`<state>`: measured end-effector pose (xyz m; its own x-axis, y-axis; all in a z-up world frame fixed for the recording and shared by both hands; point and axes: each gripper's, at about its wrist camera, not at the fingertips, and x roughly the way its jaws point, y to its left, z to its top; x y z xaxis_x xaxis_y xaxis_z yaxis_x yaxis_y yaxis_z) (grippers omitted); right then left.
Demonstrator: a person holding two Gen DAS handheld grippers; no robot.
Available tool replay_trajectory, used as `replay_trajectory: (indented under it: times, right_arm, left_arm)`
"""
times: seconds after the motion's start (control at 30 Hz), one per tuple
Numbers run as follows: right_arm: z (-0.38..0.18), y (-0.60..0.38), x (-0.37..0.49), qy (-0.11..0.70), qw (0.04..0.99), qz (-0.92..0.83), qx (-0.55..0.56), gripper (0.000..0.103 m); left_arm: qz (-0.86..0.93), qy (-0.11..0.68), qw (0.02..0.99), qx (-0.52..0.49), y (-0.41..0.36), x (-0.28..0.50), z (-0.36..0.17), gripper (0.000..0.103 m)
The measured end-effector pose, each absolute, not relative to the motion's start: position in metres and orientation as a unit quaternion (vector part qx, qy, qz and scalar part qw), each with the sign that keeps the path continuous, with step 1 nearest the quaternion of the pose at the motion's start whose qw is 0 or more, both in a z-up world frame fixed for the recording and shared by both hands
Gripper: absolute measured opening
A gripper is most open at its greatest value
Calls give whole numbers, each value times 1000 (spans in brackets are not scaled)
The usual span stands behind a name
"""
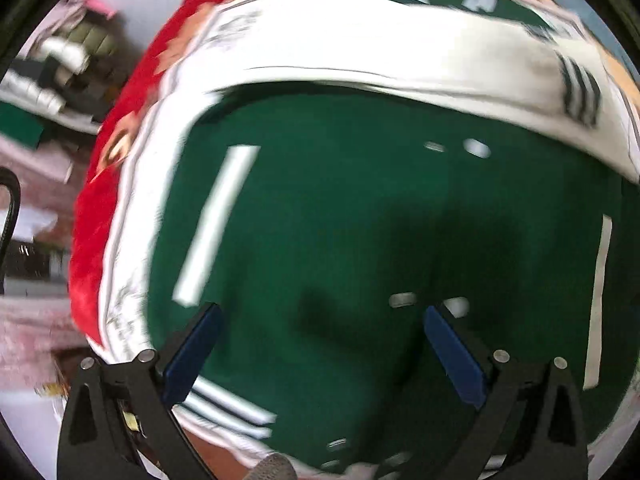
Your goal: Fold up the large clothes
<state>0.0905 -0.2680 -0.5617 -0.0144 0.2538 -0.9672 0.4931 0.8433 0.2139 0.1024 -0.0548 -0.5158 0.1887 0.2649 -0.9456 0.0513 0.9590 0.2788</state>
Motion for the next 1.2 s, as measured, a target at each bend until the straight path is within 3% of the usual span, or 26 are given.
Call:
replay_trajectory:
  times: [0.17,0.27,0.4,0.6,0.87,1.07,1.13,1.17,1.2]
  right_arm:
    - [-570,-339,120,699,665,-122,233,46]
    - [-588,-366,152,686,687,-111,213,46]
    - [-610,-388,181,686,699,-94,178,25]
    - [-616,-358,208,723,675,-63,134,27]
    - [-587,-335,127,769,618,59,152,28]
    - [-632,-315,83,804,583,61,95,28]
    - [-619,-316,86,801,589,62,88,32]
    - [-617,-305,91,796,597,55,83,44]
    - [-606,-310,91,789,608,46,72,68]
  left_arm:
    - [95,661,724,171,-87,103,-580,103]
    - [125,665,724,134,-82,102,-581,103]
    - [160,669,719,95,-79,102,-582,103]
    - [188,662,720,86,-75,113,-583,103]
    - [228,656,716,71,-73,102,-572,103]
    - [232,636,728,111,-95,68,-562,103]
    - [233,630,728,134,-106,55,-559,103]
    - [234,626,730,143,-112,54,-556,103]
    - [237,620,731,162,-118,50,-552,103]
